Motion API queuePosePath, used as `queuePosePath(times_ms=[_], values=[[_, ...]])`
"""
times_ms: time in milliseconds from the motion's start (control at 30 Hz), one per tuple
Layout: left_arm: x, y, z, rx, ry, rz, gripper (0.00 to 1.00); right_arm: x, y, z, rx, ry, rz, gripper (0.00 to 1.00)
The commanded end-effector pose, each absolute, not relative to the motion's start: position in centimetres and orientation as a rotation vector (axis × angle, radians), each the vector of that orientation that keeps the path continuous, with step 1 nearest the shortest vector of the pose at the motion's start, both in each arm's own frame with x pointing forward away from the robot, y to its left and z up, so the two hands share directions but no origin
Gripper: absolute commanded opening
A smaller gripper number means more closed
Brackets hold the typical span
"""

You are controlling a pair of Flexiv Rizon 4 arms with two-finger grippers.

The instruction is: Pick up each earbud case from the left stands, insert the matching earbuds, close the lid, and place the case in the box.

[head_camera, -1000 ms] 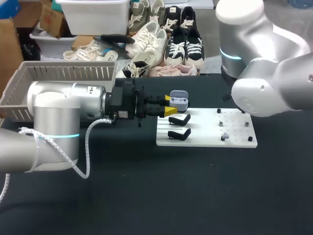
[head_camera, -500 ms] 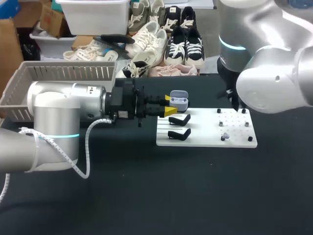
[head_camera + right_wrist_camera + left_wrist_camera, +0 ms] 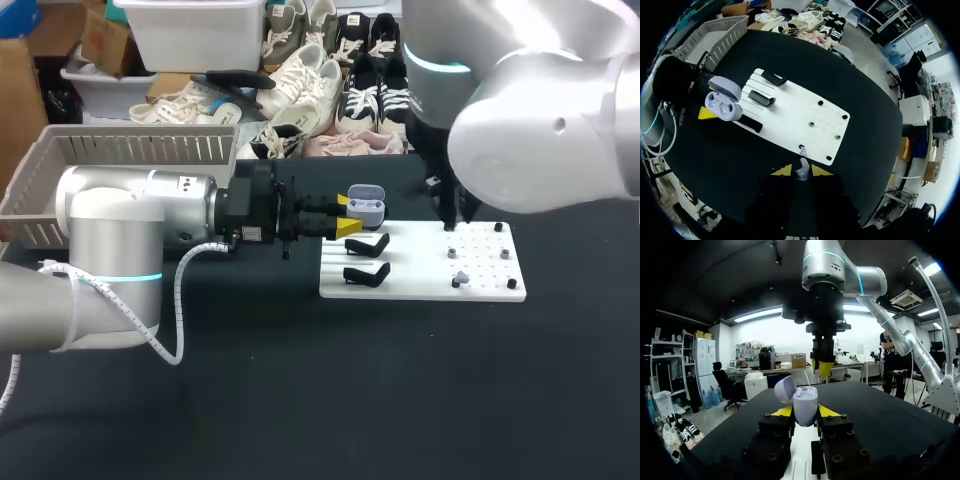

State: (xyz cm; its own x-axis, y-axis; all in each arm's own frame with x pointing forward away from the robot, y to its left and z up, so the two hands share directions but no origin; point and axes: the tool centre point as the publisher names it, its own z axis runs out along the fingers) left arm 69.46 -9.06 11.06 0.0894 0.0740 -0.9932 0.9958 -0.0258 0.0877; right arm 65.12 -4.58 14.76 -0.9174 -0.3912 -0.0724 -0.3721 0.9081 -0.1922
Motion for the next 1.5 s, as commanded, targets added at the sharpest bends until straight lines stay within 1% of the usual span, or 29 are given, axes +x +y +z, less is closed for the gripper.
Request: queuePosePath(times_ms=[33,267,767,967,1067,1233,1500], values=[[69.5,-9.0,11.0,1.321,1.185,-1.124,0.00,63.2,-2.7,16.9,-0.603,2.918,-0.273,0.00],[69.5,-9.0,11.0,1.321,1.185,-1.124,0.00,61.3,0.1,19.6,-0.672,2.837,-0.210,0.00],[69.5,-9.0,11.0,1.321,1.185,-1.124,0.00,61.3,0.1,19.6,-0.672,2.837,-0.210,0.00],[69.5,-9.0,11.0,1.321,1.185,-1.124,0.00,62.8,1.1,19.0,-0.289,2.965,-0.109,0.00],[69.5,-9.0,11.0,1.321,1.185,-1.124,0.00,63.2,1.2,18.6,-0.125,3.019,-0.128,0.00],[69.5,-9.0,11.0,1.321,1.185,-1.124,0.00,63.4,1.3,18.0,-0.006,3.046,-0.242,0.00],[69.5,-9.0,11.0,1.321,1.185,-1.124,0.00,63.2,1.7,18.2,0.029,3.025,-0.175,0.00]])
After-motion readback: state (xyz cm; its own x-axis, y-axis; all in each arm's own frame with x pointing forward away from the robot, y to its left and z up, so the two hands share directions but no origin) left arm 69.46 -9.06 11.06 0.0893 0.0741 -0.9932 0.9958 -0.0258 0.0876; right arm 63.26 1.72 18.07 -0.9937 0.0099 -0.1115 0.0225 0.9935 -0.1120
